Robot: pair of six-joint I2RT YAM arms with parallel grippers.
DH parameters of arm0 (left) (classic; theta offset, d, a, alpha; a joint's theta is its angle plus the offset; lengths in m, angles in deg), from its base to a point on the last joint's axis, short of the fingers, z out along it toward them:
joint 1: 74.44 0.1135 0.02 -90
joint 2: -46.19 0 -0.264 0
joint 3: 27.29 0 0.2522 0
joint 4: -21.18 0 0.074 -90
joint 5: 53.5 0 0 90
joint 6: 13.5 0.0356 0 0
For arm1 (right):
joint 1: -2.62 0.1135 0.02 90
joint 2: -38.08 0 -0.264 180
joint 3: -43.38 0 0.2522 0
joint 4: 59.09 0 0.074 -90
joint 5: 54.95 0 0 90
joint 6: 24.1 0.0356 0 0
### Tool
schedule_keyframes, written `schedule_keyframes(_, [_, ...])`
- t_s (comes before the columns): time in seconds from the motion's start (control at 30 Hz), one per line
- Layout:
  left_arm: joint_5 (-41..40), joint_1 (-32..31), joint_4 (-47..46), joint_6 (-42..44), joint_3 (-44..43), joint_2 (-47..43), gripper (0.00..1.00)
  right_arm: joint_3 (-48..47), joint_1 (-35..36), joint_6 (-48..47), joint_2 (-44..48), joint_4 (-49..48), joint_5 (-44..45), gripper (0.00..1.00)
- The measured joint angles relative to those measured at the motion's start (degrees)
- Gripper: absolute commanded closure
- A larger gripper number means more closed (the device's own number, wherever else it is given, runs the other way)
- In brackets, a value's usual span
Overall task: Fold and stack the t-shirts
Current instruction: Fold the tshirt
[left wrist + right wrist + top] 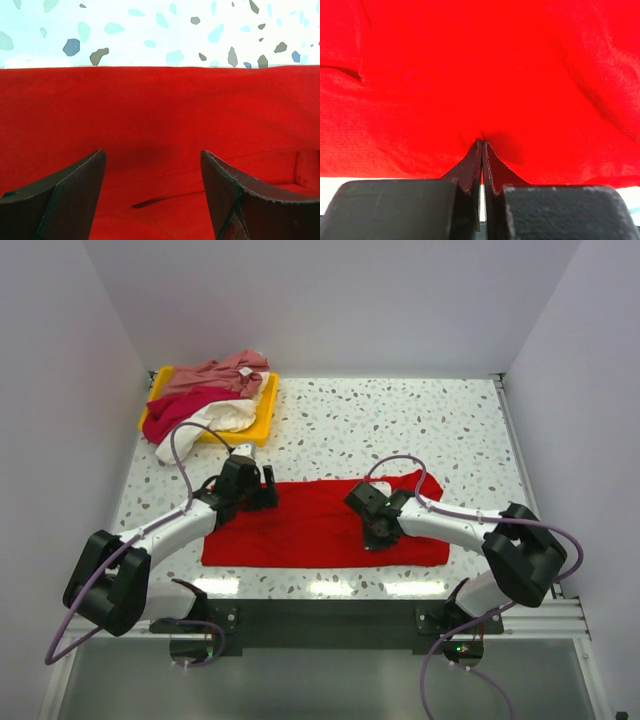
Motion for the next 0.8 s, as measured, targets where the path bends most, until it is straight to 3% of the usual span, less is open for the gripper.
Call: schedule_keyframes(0.8, [1.16,1.05,2.56,1.49,0.31,-0.44,0.19,-2.05,3.61,0.85,5.16,2.45,-3.17,1.0])
